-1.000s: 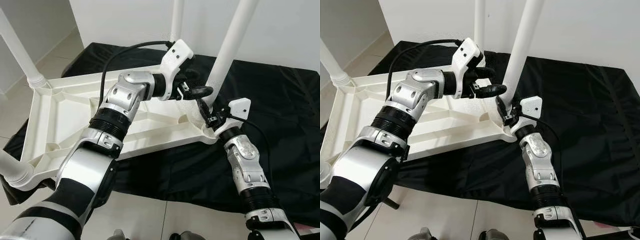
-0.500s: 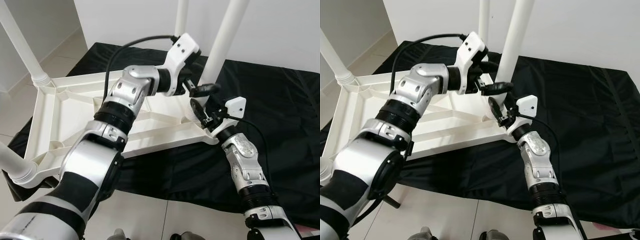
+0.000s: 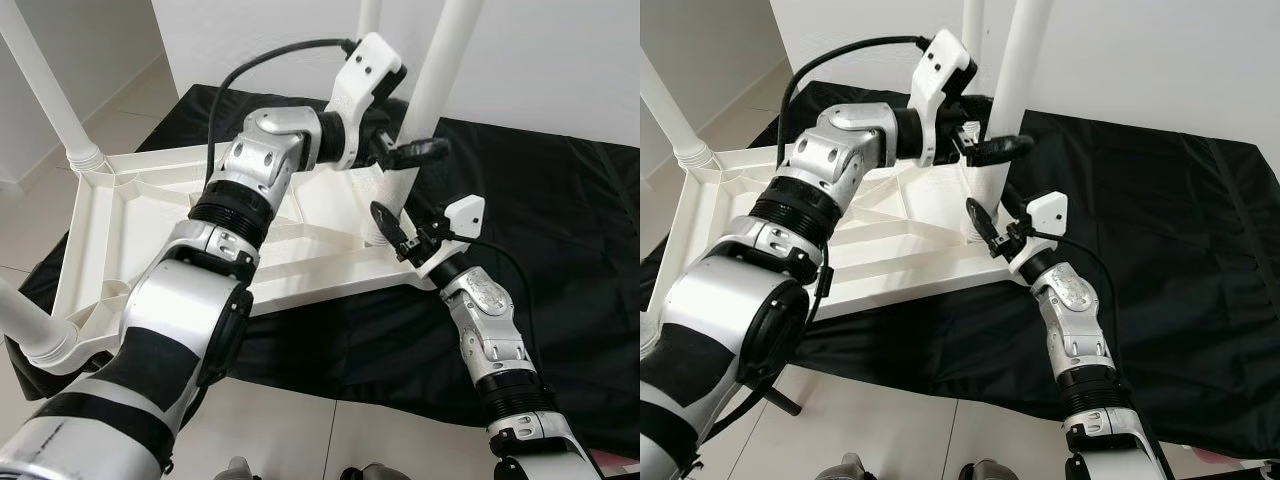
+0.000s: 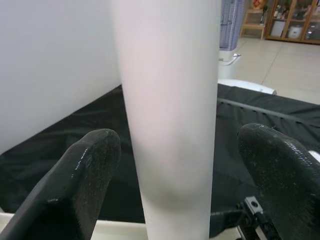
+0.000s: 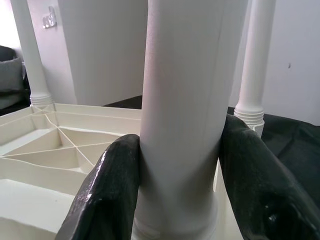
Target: Building children table
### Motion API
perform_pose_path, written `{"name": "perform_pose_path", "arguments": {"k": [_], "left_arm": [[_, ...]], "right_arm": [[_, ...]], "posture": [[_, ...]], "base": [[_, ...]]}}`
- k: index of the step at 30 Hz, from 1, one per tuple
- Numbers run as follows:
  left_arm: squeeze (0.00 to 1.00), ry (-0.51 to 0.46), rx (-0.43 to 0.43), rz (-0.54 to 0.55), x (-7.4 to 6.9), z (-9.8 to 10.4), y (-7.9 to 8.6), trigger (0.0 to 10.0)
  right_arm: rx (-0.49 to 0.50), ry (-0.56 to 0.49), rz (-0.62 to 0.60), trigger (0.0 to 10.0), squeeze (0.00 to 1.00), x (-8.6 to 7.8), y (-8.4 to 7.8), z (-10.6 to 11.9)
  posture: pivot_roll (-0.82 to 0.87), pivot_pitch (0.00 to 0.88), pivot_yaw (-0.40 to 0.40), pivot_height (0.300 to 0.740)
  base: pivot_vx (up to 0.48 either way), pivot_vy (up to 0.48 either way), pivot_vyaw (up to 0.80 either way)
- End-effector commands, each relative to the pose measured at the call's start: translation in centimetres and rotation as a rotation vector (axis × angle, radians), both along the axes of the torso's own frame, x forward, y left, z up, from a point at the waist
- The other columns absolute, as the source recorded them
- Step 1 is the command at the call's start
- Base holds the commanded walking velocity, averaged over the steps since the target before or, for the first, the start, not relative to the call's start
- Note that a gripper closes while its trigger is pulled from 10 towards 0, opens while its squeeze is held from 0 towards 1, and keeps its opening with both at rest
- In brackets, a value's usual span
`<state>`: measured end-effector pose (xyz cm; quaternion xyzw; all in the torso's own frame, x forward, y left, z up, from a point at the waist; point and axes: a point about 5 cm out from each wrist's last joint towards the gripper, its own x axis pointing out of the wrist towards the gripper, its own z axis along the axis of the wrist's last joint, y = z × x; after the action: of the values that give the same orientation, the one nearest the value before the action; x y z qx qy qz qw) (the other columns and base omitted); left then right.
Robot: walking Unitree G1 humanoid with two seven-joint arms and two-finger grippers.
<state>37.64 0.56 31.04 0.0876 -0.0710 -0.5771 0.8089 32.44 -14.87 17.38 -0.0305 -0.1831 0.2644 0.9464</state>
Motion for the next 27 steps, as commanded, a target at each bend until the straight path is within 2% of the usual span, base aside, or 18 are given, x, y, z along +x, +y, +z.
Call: {"name": "perform_pose_path", "arguments": {"k": [1, 2, 3, 18, 19, 26, 27], "left_arm": [[0.0, -0.005, -0.055, 0.202, 0.97, 0.46, 0.18, 7.6], [0.0, -0.001, -0.06, 0.199, 0.96, 0.53, 0.05, 1.8], [0.0, -0.002, -0.065, 0.191, 0.92, 0.63, -0.07, 0.0], [0.0, -0.009, -0.064, 0.169, 0.85, 0.51, -0.26, 0.0], [0.0, -0.009, -0.059, 0.172, 0.9, 0.45, -0.22, 10.0], [0.0, -0.019, -0.048, 0.178, 0.93, 0.4, -0.23, 10.0], [0.0, -0.021, -0.049, 0.183, 0.94, 0.42, -0.23, 10.0]], "right_arm": [[-0.019, -0.02, 0.023, 10.0, 0.0, -0.24, 0.28, 0.04], [-0.024, -0.021, 0.03, 10.0, 0.0, -0.29, 0.35, 0.01], [-0.028, -0.022, 0.032, 10.0, 0.0, -0.32, 0.39, 0.02], [-0.011, -0.006, -0.003, 10.0, 0.0, 0.05, -0.23, 0.19], [-0.011, -0.004, -0.003, 10.0, 0.0, 0.08, -0.24, 0.18], [0.014, 0.013, 0.0, 10.0, 0.0, 0.29, -0.15, 0.24], [0.024, 0.014, 0.005, 10.0, 1.0, 0.33, -0.1, 0.32]], "posture": [[-0.06, 0.0, -0.02, 0.74], [-0.06, 0.0, -0.019, 0.74], [-0.06, 0.0, -0.017, 0.74], [-0.06, 0.0, -0.016, 0.74], [-0.06, 0.0, -0.016, 0.74], [-0.06, 0.0, -0.018, 0.74], [-0.06, 0.0, -0.02, 0.74]], "base": [[0.0, 0.0, 0.0], [0.0, 0.0, 0.0], [0.0, 0.0, 0.0], [0.0, 0.0, 0.0], [0.0, 0.0, 0.0], [0.0, 0.0, 0.0], [0.0, 0.0, 0.0]]}}
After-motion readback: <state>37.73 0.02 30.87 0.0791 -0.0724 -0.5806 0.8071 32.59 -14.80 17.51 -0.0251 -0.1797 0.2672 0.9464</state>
